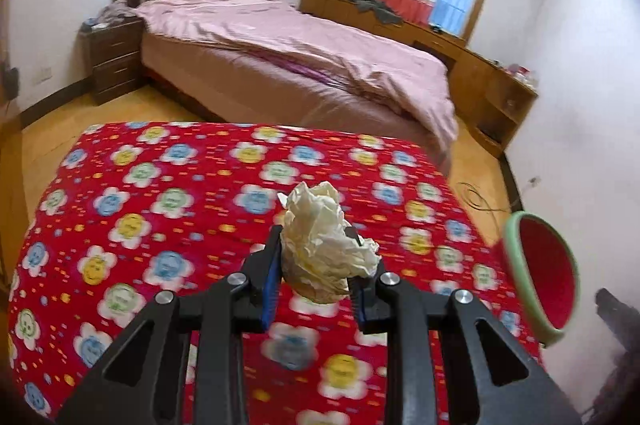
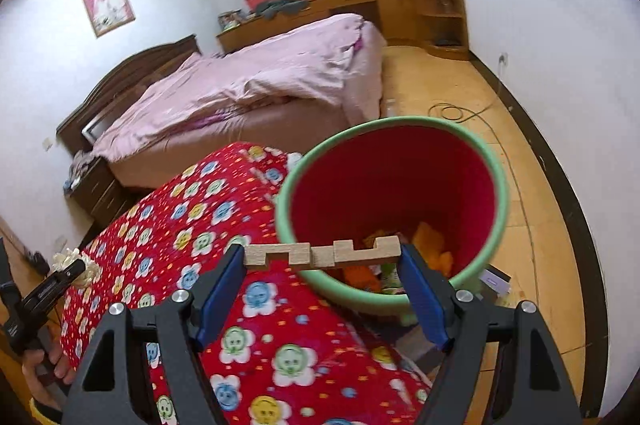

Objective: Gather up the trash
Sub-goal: 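Open the left tool over the red bucket to drop the paper while right tool carries the wooden piece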

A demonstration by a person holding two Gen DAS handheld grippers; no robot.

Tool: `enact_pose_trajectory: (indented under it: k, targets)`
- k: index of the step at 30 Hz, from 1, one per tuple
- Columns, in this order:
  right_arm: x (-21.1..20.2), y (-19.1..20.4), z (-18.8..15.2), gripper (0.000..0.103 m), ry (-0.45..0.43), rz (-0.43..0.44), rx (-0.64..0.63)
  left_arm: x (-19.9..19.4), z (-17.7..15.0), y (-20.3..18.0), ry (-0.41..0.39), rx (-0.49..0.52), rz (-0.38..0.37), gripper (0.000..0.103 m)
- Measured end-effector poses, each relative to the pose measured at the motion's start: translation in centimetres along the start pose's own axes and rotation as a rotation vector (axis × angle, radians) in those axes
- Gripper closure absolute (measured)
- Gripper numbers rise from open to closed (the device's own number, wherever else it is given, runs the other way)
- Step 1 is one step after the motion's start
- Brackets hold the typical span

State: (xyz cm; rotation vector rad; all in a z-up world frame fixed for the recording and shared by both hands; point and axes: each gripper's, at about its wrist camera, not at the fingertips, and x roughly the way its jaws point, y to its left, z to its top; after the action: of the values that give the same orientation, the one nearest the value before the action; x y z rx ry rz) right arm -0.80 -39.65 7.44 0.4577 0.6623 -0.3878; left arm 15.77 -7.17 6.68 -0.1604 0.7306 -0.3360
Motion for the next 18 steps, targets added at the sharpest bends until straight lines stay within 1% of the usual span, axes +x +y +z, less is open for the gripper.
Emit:
enact_pose_trajectory:
  k: [4,8,13,18]
  targets:
    - [-0.8,-2.6,0.3,0.024,-0.017,-0.007,0.043,-0.5,-0.3,-3.8,0.028,0.032,-0.077,0.074]
    - [-1.7,-4.9,0.6,0.024,-0.035,-0.017,0.066,-0.6,-0.7,-7.6,0.051,0.078,-0.128,0.074]
    - [-2.7,-7.5,0.9,0.024,-0.069,-0.059,0.081,0.0,-1.3,-13.2,0.103,0.140,-0.222,0.074]
    - [-3.4,-10.4,1.2,0.024,-0.090,-0.069,0.112,1.2,-2.0,-18.5,0.134,0.218,-0.285,0.074]
